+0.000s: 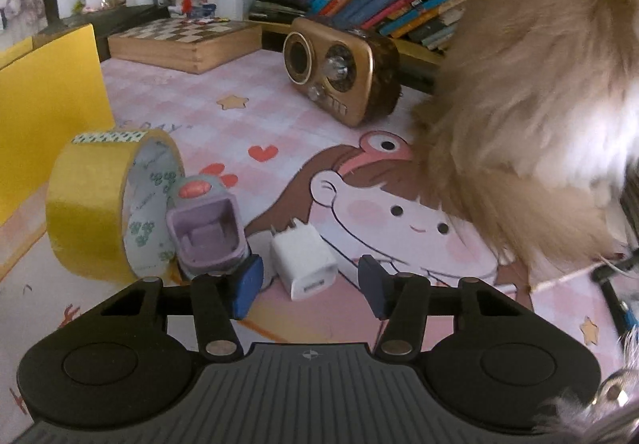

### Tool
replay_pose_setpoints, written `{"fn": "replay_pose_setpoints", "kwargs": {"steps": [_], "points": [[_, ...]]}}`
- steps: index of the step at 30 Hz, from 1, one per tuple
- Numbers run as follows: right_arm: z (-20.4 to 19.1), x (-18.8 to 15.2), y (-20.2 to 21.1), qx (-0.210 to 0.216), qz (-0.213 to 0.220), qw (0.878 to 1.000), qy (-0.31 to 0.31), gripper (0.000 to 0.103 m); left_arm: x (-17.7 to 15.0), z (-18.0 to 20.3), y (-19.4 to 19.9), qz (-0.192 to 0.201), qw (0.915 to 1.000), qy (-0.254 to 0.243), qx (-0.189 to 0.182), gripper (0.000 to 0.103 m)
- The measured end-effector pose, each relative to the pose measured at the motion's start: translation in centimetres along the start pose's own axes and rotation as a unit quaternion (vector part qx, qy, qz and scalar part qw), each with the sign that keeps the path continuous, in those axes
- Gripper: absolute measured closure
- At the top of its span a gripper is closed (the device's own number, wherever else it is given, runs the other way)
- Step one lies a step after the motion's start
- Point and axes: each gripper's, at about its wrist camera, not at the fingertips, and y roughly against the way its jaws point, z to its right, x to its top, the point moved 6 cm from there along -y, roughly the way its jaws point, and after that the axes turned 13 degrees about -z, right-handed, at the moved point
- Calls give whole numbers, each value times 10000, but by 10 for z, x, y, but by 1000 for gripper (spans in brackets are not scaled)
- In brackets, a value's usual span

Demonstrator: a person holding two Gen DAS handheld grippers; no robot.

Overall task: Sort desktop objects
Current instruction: 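Grasp the blue soft item with the left gripper while the right approaches the white charger, then grasp the white USB charger with the right gripper while the left lifts the blue item, then carry the blue item and white charger toward the yellow box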

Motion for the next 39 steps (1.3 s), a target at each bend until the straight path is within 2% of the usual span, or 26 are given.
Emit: {"fn": "replay_pose_setpoints", "kwargs": {"steps": [2,3,9,21,31,39], "points": [[0,3,-2,133,7,9999,6,68,-1,0,2,6,10000,-4,-16,66],[-1,4,-3,184,5,9998,32,70,-2,1,2,6,10000,-9,-25,66],[-4,0,5,122,-33,9999,-98,70,-3,6,4,57,9998,-115,-152,66],[-4,-35,60,-24,21,9958,-916,70,-7,17,20,381,9973,-327,-545,66],[-43,-60,107,-23,133,9940,-1082,70,-20,6,44,661,9928,-457,-890,66],[-91,-76,143,273,122,9912,-1289,70,-40,-19,69,808,9901,-448,-1059,66]]}}
